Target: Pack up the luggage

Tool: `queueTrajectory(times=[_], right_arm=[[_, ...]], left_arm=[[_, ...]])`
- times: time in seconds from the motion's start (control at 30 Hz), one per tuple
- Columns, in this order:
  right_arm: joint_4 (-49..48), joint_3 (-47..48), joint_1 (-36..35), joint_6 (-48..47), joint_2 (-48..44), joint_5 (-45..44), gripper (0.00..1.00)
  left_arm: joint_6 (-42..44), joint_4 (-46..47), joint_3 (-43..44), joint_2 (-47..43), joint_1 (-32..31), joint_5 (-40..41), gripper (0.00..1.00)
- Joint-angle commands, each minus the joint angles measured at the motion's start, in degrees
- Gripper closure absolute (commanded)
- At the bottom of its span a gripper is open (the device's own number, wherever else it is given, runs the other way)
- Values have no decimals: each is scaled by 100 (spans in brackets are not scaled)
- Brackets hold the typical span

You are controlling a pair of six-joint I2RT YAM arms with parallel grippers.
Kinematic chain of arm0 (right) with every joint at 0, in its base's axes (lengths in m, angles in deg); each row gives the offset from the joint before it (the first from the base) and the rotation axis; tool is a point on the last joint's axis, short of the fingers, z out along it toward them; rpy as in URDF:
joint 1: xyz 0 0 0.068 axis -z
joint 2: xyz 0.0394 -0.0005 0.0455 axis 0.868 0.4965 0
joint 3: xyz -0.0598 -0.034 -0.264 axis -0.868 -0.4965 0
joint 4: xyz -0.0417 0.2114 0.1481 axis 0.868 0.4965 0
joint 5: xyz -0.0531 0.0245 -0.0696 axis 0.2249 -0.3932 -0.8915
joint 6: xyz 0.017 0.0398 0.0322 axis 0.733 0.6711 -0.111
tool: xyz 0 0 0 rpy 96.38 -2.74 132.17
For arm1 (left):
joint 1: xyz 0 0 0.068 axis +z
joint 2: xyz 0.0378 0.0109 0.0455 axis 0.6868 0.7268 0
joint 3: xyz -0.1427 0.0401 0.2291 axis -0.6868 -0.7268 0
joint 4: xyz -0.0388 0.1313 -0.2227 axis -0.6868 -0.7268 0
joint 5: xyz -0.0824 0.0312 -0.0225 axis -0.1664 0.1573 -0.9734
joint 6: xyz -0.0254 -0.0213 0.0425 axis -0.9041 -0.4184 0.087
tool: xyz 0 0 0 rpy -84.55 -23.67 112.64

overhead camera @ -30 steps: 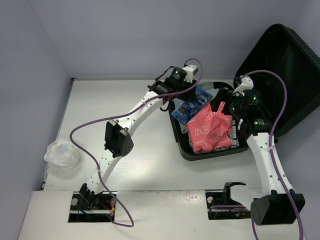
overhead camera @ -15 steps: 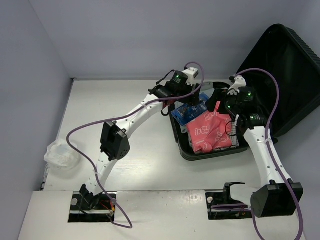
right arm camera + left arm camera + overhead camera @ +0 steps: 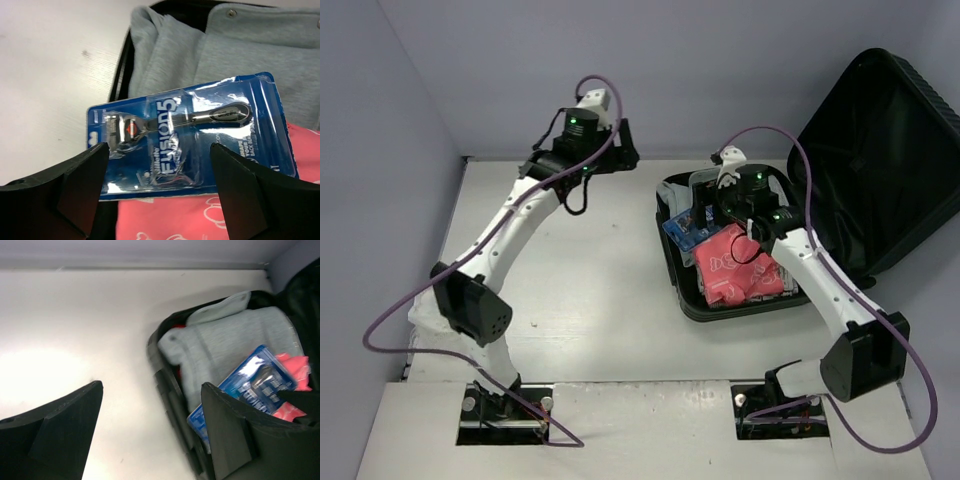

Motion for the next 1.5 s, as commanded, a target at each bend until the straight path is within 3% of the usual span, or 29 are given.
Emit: queueTrajectory(times=[0.0,0.17,0.33,0.43,0.47,0.5,0.53,0.83,1.07,1.3,1.47], right_arm=[[-110,281,-116,-469,163,-749,22],[-5,290,-204,-664,417,-1023,26],[13,150,-266,-734,567,-1076,36],[21,114,-266,-752,620,-1093,59],[30,132,-266,-760,637,-1102,84],[39,167,-275,-743,655,-1146,95],[30,210,-275,-743,673,-1190,100],[-57,1185,-56,-1085,1033,-1577,100],[-251,1696,744,-1244,1402,-523,100],[-1214,1108,841,-1147,1982,84,100],[-2131,64,841,-954,2035,6,100]], left_arm=[[-219,-149,-548,-828,228,-58,27],[-201,-299,-1910,-1840,641,-181,27],[-87,-519,-2833,-2536,862,-181,27],[-78,-625,-3256,-2861,976,-181,27],[-87,-651,-3396,-2966,1011,-207,27],[-96,-660,-3449,-3011,1055,-225,27],[-104,-669,-3485,-3072,1064,-234,27],[-113,-730,-3468,-3178,1143,-208,27],[-17,-862,-3529,-3301,1187,-128,27],[45,-880,-3687,-3459,1284,-23,27],[45,-871,-3880,-3565,1284,117,27]])
